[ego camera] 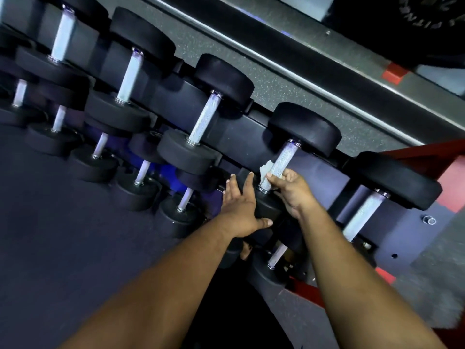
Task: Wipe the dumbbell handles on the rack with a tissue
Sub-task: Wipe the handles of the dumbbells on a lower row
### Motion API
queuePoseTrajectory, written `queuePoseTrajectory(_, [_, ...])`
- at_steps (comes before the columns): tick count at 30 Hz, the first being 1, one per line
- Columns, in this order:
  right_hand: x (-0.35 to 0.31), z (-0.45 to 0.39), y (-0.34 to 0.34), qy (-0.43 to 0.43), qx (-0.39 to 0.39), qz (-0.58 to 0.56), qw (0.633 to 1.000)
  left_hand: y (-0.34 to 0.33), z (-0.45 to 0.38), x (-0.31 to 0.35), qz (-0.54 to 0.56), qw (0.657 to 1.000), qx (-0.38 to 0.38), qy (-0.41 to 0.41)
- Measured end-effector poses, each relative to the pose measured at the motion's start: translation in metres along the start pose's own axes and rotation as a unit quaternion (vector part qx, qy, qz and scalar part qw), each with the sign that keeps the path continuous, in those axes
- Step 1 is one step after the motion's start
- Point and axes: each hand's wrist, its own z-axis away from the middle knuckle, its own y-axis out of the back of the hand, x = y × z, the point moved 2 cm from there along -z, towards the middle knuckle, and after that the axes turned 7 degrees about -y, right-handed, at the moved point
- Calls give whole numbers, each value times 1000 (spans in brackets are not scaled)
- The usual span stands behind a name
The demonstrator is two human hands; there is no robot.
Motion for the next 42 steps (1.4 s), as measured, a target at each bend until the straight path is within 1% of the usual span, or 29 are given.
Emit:
queuePoseTrajectory(1, [6,3,-1,12,22,1,1000,0,0,0,2,1000,-2,1])
queuePoseTrajectory(3, [16,11,1,42,85,75,993,1,-1,-1,0,1000,0,4])
queuePoseTrajectory(5, [16,21,4,86,155,184,967,1,0,0,3,1000,-1,4])
queuePoseTrajectory(6, [10,28,5,124,193,235,945,1,0,0,6,1000,0,2])
queuePoseTrajectory(7, [3,34,5,186,231,291,910,1,0,0,11,1000,0,2])
queuePoseTrajectory(8, [-7,38,3,274,263,362,851,1,0,0,15,1000,0,3])
queuePoseTrajectory(9, [-18,39,1,360,278,436,776,1,0,0,17,1000,2,4])
queuePoseTrajectory(10, [-25,35,-3,418,257,513,704,1,0,0,16,1000,3,4])
queuePoseTrajectory(11, [-31,26,-7,438,208,594,642,1,-1,-1,20,1000,5,4])
queuePoseTrajectory(12, [-32,16,-8,424,157,663,597,1,-1,-2,22,1000,6,4])
queuePoseTrajectory(14, [-32,7,-7,368,82,763,525,0,0,-1,22,1000,9,1])
queuePoseTrajectory(16, [-27,8,-6,344,23,819,459,0,0,-2,21,1000,13,0])
queuePoseTrajectory(17, [-23,10,-4,339,-12,834,436,0,0,-2,19,1000,15,0])
queuePoseTrajectory(18, [-21,13,-1,339,-47,835,431,-1,-1,-3,18,1000,16,3])
queuePoseTrajectory(20, [-21,23,7,366,-77,816,441,-2,-2,-3,13,1000,21,6])
queuePoseTrajectory(22, [-19,33,13,408,-66,788,456,-2,-2,-2,8,1000,26,6])
queuePoseTrajectory(23, [-17,36,19,414,-61,781,463,-3,-2,-2,8,1000,26,5])
queuePoseTrajectory(24, [-15,42,25,392,-62,782,481,-2,-1,-2,7,1000,29,3])
queuePoseTrajectory(25, [-12,46,31,353,-58,778,517,-3,0,-3,8,999,31,0])
queuePoseTrajectory(26, [-12,53,33,308,-43,766,563,-2,2,-4,10,999,34,-7])
queuePoseTrajectory(27, [-12,57,37,285,-14,736,614,-3,3,-3,10,999,37,-14])
queuePoseTrajectory(28, [-13,61,38,289,33,692,661,-4,6,-3,7,999,43,-23])
queuePoseTrajectory(30, [-18,69,25,302,118,607,726,-1,11,-9,4,997,60,-47])
queuePoseTrajectory(32, [-24,74,-2,311,152,523,779,7,18,-21,-18,995,79,-65])
queuePoseTrajectory(33, [-26,76,-14,314,164,490,796,11,22,-27,-40,992,93,-72])
queuePoseTrajectory(35, [-33,77,-44,316,173,452,816,28,31,-48,-88,983,136,-87])
queuePoseTrajectory(36, [-37,74,-60,321,171,449,817,40,34,-61,-111,976,161,-93])
queuePoseTrajectory(39, [-44,56,-99,328,143,465,810,72,38,-101,-163,960,211,-83])
queuePoseTrajectory(42, [-52,24,-143,339,115,490,794,102,28,-142,-152,961,226,-51])
